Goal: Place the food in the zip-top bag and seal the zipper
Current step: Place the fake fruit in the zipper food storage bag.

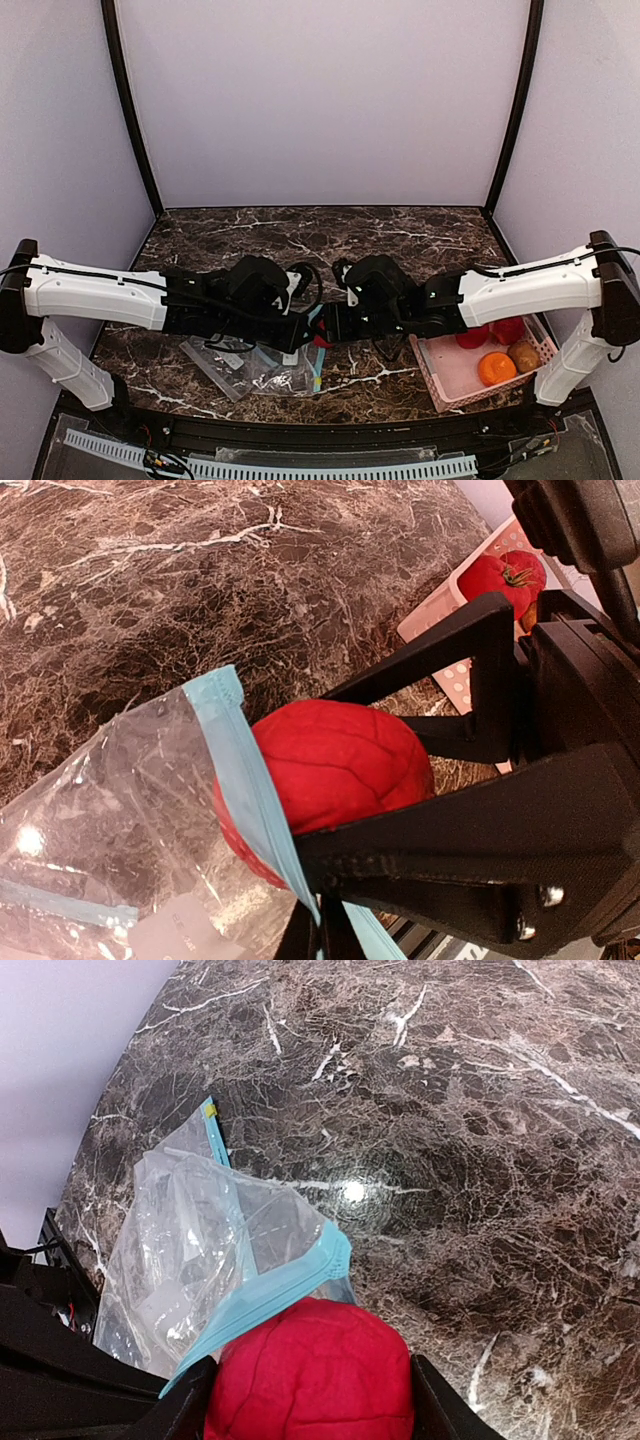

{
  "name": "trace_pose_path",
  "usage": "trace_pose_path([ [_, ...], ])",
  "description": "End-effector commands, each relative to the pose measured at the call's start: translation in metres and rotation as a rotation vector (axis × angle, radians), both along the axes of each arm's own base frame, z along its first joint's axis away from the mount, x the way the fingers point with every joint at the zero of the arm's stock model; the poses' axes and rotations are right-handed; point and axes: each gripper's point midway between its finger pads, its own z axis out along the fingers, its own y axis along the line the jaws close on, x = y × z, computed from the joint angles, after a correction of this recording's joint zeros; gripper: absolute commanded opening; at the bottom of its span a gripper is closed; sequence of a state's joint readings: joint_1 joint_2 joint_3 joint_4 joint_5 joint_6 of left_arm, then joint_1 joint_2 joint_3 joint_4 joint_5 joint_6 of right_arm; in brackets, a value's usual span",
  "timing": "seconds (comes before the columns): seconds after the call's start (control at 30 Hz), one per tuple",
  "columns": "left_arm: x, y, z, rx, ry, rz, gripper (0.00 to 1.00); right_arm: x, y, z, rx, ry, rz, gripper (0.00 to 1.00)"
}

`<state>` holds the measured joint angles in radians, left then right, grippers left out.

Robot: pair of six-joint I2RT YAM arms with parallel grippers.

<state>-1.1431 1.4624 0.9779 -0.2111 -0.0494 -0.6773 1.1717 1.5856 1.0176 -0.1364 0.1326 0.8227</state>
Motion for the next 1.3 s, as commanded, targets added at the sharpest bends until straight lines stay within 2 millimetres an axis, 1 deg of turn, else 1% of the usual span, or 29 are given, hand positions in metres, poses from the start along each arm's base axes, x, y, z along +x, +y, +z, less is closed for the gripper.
trace_pose_path([
  [0.0, 0.0, -0.014, 0.016, -0.075, -0.023, -0.027, 0.01, -0.005, 0.012, 0.012, 0.032, -0.013, 0.036, 0.42],
  [0.13, -0.001, -0.019, 0.022, -0.103, -0.028, -0.048, 0.01, -0.008, 0.013, 0.012, 0.059, -0.006, 0.05, 0.42],
  [0.2, -0.001, -0.021, 0.024, -0.113, -0.034, -0.052, 0.01, -0.011, 0.016, 0.015, 0.092, 0.002, 0.068, 0.43],
  [0.37, -0.008, -0.027, 0.03, -0.163, -0.024, -0.095, 0.01, -0.018, 0.022, 0.024, 0.194, 0.046, 0.127, 0.45],
  [0.63, -0.01, -0.024, 0.031, -0.181, -0.026, -0.094, 0.01, -0.024, 0.02, 0.037, 0.338, 0.165, 0.183, 0.47],
  [0.8, -0.009, -0.022, 0.03, -0.18, -0.029, -0.085, 0.01, -0.03, 0.019, 0.04, 0.333, 0.203, 0.211, 0.52],
  [1.03, -0.009, -0.022, 0.03, -0.18, -0.03, -0.084, 0.01, -0.037, 0.014, 0.034, 0.306, 0.245, 0.218, 0.62],
  [1.27, -0.007, -0.02, 0.028, -0.167, -0.031, -0.071, 0.01, -0.041, 0.009, 0.031, 0.3, 0.274, 0.209, 0.66],
])
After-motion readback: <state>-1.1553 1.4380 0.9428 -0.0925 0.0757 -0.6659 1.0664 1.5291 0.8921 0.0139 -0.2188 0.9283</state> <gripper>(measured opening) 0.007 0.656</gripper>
